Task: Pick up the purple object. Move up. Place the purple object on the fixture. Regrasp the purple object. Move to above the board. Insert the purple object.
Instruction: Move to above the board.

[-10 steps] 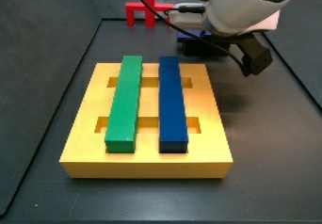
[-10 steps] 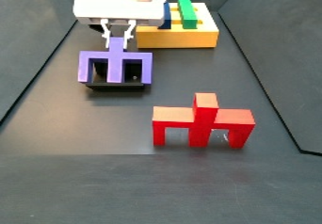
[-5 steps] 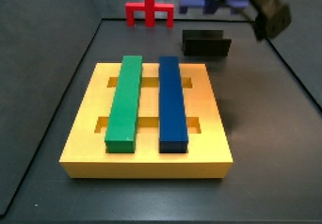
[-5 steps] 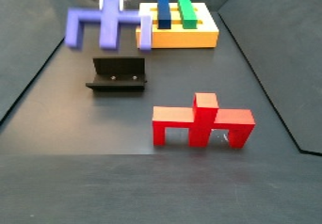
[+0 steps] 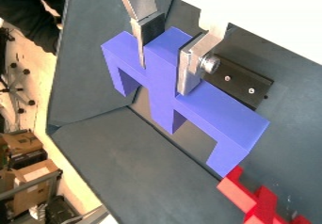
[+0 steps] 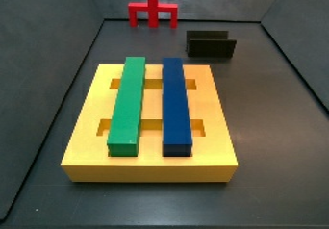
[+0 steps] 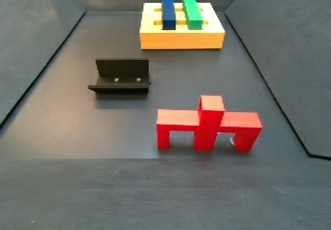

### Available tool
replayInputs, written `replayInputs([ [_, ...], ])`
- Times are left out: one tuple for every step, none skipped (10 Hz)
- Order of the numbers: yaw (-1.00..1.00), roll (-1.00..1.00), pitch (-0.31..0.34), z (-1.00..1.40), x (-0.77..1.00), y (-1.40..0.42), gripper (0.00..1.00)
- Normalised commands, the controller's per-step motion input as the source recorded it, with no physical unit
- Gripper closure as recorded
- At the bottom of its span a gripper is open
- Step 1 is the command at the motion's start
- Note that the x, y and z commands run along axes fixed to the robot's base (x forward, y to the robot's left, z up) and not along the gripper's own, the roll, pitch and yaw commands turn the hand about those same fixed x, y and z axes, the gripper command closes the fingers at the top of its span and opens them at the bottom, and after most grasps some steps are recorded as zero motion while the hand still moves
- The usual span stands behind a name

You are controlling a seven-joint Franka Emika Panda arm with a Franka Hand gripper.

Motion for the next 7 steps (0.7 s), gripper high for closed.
replayInputs([
  [0.0,-1.0,0.128,0.29,-0.93,-1.4,1.0],
  [0.0,-1.0,0.121,0.3,-0.94,-1.4,1.0],
  [0.01,-1.0,0.107,0.32,-1.0,-1.4,1.0],
  [0.02,-1.0,0.108,0.29,-1.03,-1.4,1.0],
  [0.03,-1.0,0.105,0.29,-0.99,-1.4,1.0],
  [0.03,-1.0,0.101,0.29,-1.01,-1.4,1.0],
  [0.04,-1.0,0.092,0.11,-0.4,-0.49,1.0],
])
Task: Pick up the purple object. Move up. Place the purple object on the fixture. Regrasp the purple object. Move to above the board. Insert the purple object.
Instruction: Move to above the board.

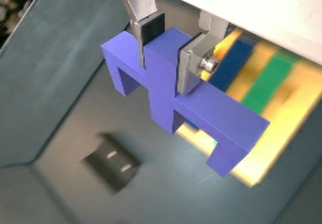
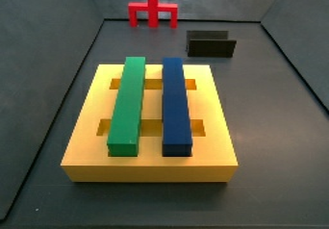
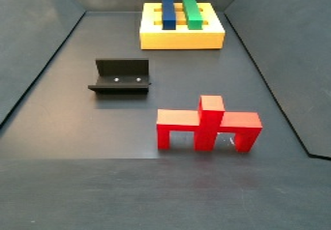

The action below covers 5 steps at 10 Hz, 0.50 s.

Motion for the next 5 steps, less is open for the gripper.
replayInputs([
  [0.05,-1.0,0.087,0.02,-0.16,-0.15,1.0],
  [0.05,-1.0,0.082,0.01,-0.06,-0.04,1.0],
  [0.05,-1.0,0.058,0.03,-0.08,-0.04,1.0],
  [0.05,-1.0,0.027,0.0,-0.08,0.0,1.0],
  [0.04,-0.94,0.014,0.0,-0.06,0.02,1.0],
])
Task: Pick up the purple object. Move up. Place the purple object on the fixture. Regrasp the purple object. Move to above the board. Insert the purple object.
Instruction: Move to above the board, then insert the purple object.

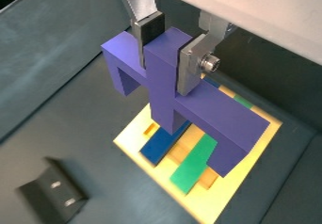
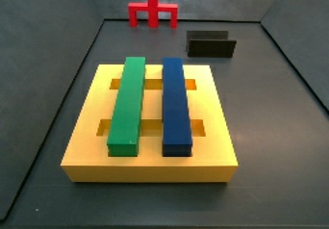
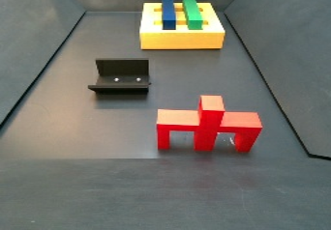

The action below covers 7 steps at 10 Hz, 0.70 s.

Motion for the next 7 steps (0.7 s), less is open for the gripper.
replayInputs([
  [0.03,-0.71,0.0,0.01,-0.05,0.03,1.0],
  [0.02,-0.48,-0.012,0.0,-0.04,0.02,1.0],
  [0.0,-0.27,-0.011,0.0,-0.03,0.01,1.0],
  [0.0,-0.05,-0.07,-0.31,-0.01,-0.2,1.0],
  [0.01,0.0,-0.077,-0.47,0.0,-0.53,1.0],
  [0.0,0.03,-0.141,-0.58,0.0,-0.61,1.0],
  [0.0,0.06,-0.154,-0.71,0.0,-0.61,1.0],
])
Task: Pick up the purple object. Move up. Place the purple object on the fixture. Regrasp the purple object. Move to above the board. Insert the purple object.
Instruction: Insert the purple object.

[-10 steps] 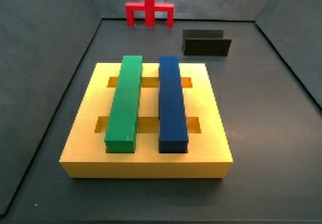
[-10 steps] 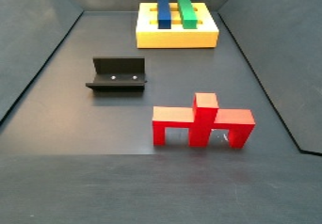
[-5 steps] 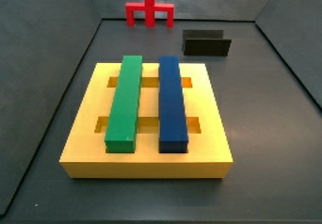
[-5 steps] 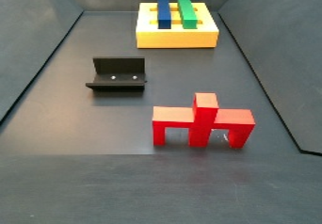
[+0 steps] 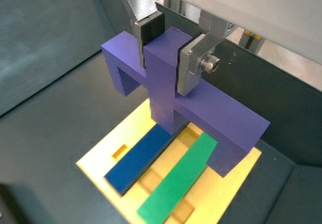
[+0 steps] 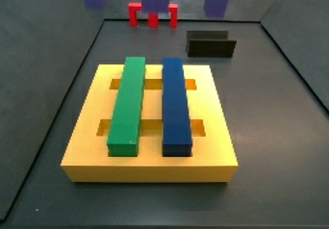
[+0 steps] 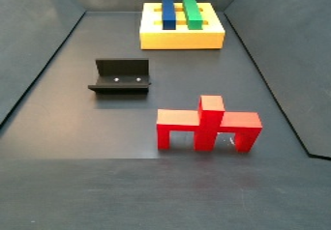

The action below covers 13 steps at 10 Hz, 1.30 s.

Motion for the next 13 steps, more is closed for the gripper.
replayInputs([
  [0.0,0.06,-0.181,-0.8,0.0,-0.52,1.0],
  [0.0,0.06,-0.2,-0.8,-0.04,-0.37,1.0],
  [0.03,0.14,-0.151,-0.72,0.0,-0.22,1.0],
  [0.08,0.18,-0.034,-0.64,0.03,-0.16,1.0],
  [0.09,0.18,-0.046,-0.72,0.0,-0.18,1.0],
  [0.05,0.18,-0.076,-0.66,0.0,-0.18,1.0],
  [0.0,0.13,-0.069,-0.44,-0.13,-0.15,1.0],
  [0.0,0.01,-0.063,-0.22,-0.14,-0.09,1.0],
  [0.0,0.0,-0.094,-0.19,-0.11,-0.08,1.0],
  [0.01,-0.07,-0.116,-0.23,0.0,-0.11,1.0],
  [0.03,-0.08,-0.097,-0.25,0.08,-0.11,1.0],
  [0.01,-0.07,-0.107,-0.26,0.0,-0.07,1.0],
  [0.01,-0.04,-0.106,-0.21,-0.05,-0.05,1.0],
])
